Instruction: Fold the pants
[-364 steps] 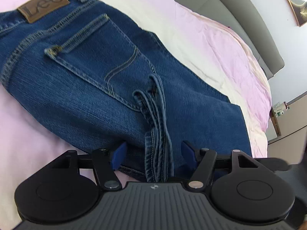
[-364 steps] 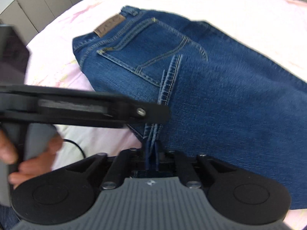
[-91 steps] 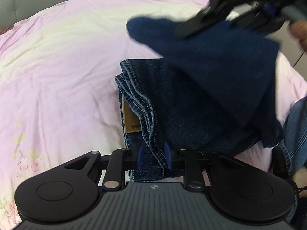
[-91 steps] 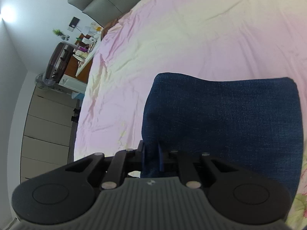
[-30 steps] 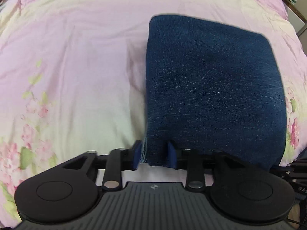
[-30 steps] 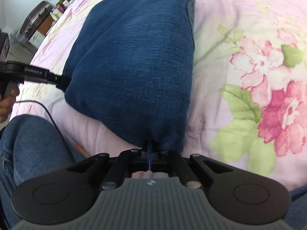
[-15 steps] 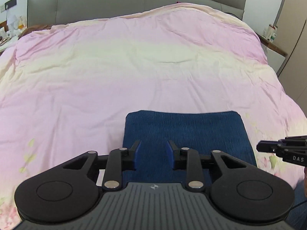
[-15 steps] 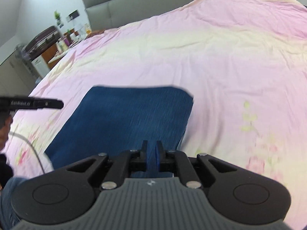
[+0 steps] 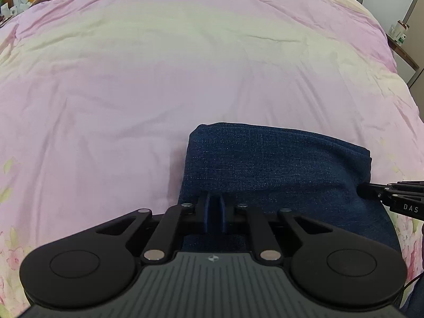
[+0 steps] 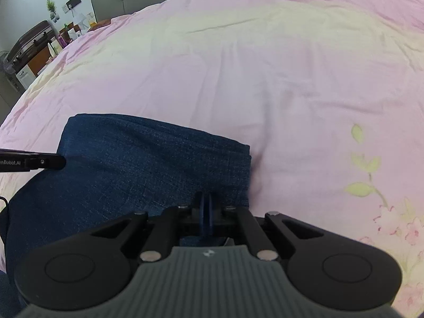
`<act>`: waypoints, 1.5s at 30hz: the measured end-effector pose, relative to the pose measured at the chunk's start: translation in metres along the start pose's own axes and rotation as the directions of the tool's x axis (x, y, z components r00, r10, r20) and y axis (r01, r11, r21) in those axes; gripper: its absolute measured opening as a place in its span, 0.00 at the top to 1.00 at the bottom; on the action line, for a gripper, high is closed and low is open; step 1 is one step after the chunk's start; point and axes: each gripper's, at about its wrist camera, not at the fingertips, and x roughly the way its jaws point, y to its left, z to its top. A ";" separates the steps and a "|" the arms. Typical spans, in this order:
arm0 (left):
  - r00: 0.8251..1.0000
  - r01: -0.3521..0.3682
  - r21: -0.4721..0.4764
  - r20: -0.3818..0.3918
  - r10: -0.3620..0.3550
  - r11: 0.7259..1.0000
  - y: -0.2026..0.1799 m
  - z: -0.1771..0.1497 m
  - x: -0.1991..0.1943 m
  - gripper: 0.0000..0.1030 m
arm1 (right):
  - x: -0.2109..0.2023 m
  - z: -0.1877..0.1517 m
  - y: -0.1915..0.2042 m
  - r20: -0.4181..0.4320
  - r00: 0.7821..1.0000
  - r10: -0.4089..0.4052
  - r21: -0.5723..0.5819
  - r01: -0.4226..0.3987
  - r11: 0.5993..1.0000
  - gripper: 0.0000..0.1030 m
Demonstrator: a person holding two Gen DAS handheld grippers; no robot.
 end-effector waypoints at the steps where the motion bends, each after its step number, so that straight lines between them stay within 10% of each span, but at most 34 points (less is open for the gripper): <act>1: 1.000 0.000 0.001 -0.001 0.000 1.000 0.000 0.001 -0.002 0.86 | 0.000 0.003 0.001 -0.005 1.000 -0.001 0.000 0.001 1.000 1.00; 15: 0.995 -0.093 0.104 -0.037 0.097 0.990 -0.022 -0.051 -0.076 0.80 | -0.114 -0.055 0.047 0.008 0.998 0.055 -0.127 -0.053 0.990 0.83; 27: 0.994 -0.039 -0.032 -0.106 0.036 0.999 0.007 -0.054 -0.056 0.62 | -0.090 -0.095 0.046 -0.059 0.998 0.008 -0.116 -0.015 0.993 0.88; 31: 0.999 0.045 -0.107 -0.016 -0.047 0.993 0.028 -0.048 -0.076 0.18 | -0.112 -0.088 0.035 -0.035 0.997 0.066 -0.062 -0.069 0.996 0.52; 37: 0.970 0.185 -0.285 -0.102 -0.221 0.941 0.062 -0.034 -0.042 0.17 | -0.124 -0.075 -0.001 0.006 0.985 0.173 0.127 -0.173 0.977 0.31; 45: 0.921 0.279 -0.281 -0.192 -0.339 0.918 0.066 -0.025 0.005 0.02 | -0.096 -0.065 -0.033 -0.015 0.968 0.251 0.288 -0.236 0.928 0.31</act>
